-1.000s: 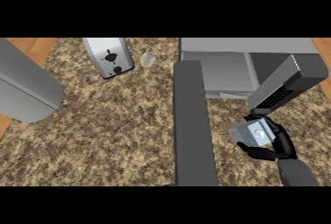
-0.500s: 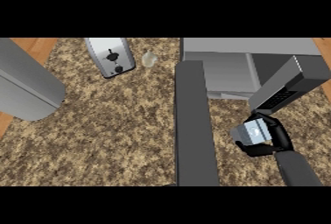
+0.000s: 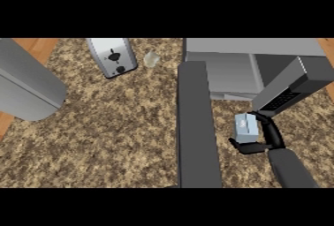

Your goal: Pick up the milk, place it into the microwave and close the microwave

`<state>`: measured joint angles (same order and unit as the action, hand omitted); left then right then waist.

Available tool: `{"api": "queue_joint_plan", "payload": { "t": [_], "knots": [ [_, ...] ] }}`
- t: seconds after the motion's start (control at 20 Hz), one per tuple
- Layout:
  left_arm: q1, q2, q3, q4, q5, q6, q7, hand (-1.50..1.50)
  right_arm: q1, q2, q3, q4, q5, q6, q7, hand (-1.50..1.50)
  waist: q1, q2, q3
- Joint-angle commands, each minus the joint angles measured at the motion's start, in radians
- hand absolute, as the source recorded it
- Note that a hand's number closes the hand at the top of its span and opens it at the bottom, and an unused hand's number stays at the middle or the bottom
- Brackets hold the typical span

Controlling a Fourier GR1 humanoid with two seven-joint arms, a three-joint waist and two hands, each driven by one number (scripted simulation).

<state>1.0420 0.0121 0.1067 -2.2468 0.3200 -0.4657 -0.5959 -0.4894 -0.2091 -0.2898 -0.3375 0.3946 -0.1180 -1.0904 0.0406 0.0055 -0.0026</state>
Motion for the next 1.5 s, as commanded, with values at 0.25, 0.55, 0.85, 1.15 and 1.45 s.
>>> {"api": "queue_joint_plan", "payload": {
  "t": [0.25, 0.55, 0.85, 1.15, 1.45],
  "knots": [
    [0.004, -0.012, 0.023, -0.014, 0.030, 0.010, 0.013, -1.50, -0.026, 0.054, 0.044, -0.010, 0.011, 0.070, -0.099, 1.50, -0.022, -0.004, 0.004],
    [-0.038, 0.030, 0.143, 0.075, 0.112, -0.053, 0.008, -1.50, -0.044, 0.111, 0.084, -0.173, 0.021, -0.036, 0.031, 1.50, -0.036, -0.010, 0.002],
    [-0.060, 0.029, 0.179, 0.126, 0.103, -0.085, 0.001, -1.50, -0.130, 0.117, 0.108, -0.311, 0.032, -0.061, 0.297, 1.50, -0.035, -0.010, 0.002],
    [-0.108, 0.027, 0.177, 0.129, 0.106, -0.069, 0.061, -1.50, -0.286, 0.084, 0.095, -0.242, 0.028, -0.020, 0.446, 1.50, -0.021, -0.002, 0.003],
    [-0.144, 0.003, 0.139, 0.132, 0.060, -0.065, 0.089, -1.50, -0.414, 0.021, 0.057, -0.039, 0.076, -0.142, 0.441, 1.50, 0.009, 0.011, 0.004]
  ]
}}
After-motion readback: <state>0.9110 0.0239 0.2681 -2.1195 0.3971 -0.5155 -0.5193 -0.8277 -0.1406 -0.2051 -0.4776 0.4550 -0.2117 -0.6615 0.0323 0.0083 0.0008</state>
